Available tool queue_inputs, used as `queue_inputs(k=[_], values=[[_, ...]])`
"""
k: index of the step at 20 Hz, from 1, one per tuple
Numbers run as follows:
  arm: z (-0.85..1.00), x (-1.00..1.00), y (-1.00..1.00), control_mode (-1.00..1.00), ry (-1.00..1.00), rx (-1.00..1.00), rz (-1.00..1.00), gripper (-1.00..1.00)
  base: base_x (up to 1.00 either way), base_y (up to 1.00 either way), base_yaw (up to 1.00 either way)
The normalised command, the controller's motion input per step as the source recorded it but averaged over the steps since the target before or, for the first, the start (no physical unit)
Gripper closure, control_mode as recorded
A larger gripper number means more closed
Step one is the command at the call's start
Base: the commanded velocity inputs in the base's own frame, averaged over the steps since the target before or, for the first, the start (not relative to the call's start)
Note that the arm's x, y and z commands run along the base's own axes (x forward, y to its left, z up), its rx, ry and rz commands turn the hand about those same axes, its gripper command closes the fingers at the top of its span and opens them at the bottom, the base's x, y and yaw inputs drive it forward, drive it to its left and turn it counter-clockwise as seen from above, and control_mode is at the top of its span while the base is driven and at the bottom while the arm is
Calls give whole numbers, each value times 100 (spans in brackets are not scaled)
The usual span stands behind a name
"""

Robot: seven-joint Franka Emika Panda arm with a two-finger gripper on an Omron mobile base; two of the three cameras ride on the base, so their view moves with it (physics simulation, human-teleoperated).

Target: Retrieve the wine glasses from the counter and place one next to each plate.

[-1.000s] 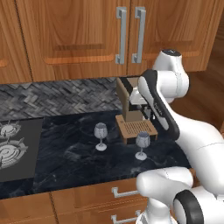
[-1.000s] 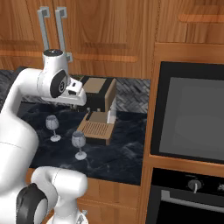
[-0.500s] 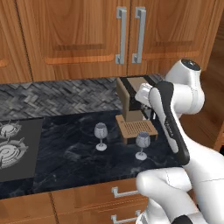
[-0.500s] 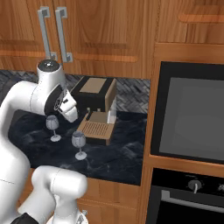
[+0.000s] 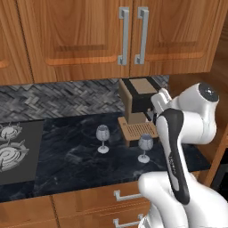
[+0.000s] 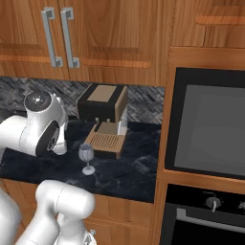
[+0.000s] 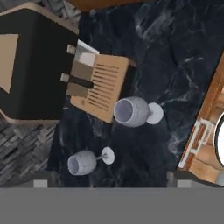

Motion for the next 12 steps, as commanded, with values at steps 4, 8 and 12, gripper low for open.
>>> queue_inputs(k=[4,8,12], values=[[-9,-28,-1,-100,0,65,-46,-100,0,0,0],[-21,-22,0,-100,1,57,-27,-100,0,0,0],[-14,0,-10,-100,16,33,-7,-100,0,0,0]])
